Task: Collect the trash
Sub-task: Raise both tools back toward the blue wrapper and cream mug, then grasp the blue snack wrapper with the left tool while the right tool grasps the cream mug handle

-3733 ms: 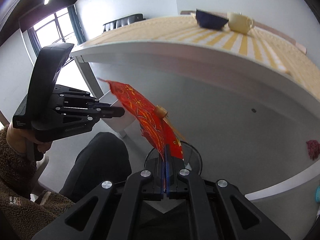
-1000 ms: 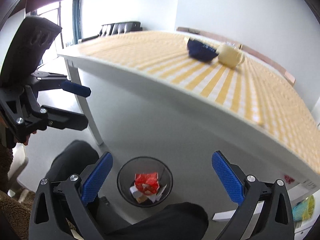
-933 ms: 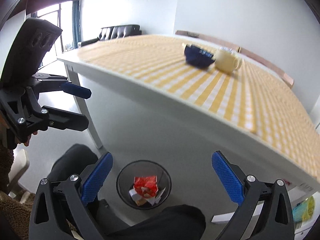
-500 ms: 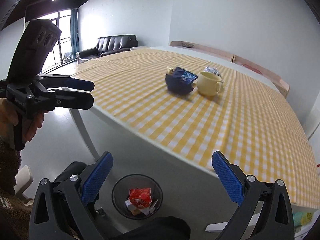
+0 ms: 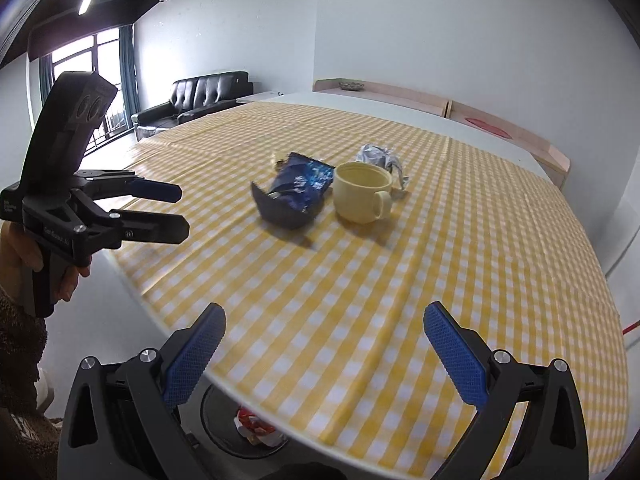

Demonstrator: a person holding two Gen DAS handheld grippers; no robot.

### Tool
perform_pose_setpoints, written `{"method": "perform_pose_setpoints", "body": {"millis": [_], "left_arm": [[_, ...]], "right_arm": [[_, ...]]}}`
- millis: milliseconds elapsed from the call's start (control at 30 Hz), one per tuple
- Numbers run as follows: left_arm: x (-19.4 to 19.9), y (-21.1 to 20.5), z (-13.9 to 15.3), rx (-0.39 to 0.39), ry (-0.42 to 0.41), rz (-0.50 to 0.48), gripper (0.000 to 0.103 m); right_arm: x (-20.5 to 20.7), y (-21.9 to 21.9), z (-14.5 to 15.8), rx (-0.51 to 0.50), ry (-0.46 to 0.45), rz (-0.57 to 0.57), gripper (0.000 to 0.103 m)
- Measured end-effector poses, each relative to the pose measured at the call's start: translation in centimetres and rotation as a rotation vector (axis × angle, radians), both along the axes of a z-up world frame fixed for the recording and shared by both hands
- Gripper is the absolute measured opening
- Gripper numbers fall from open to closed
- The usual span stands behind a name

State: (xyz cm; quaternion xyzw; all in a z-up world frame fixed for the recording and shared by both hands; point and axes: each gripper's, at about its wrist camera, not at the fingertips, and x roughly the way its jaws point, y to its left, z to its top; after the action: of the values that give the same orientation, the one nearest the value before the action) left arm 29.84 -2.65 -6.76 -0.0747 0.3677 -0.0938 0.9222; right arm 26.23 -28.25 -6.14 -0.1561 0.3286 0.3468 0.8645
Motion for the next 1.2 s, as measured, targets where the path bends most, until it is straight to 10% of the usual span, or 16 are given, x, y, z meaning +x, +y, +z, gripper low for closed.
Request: {"method": "perform_pose_setpoints", "body": {"millis": [733,933,1033,1200], "left_arm": [[12.1,2.2,-2.8,0.017,0.144,0.064,0.098],[13.6,2.5,-4.0,0.005,0.172,0.057,0.081],[13.3,2.4,-3.5,0.003,0.145,0.032,0.055],[12.6,2.7,-3.5,-0.019,0.123,0.031,0.04]], "right_arm": [[14.6,6.1,-2.9,-0.12,0.056,0.054,0.096],[15.3,7.4,-3.3,-0.119,0.062,0.097,0.063],[15.1,7.3,-3.4,-0.125,0.063,0.108,0.016],[14.9,6.8,-3.0,-0.107,0.053,0.091,0.015]]}}
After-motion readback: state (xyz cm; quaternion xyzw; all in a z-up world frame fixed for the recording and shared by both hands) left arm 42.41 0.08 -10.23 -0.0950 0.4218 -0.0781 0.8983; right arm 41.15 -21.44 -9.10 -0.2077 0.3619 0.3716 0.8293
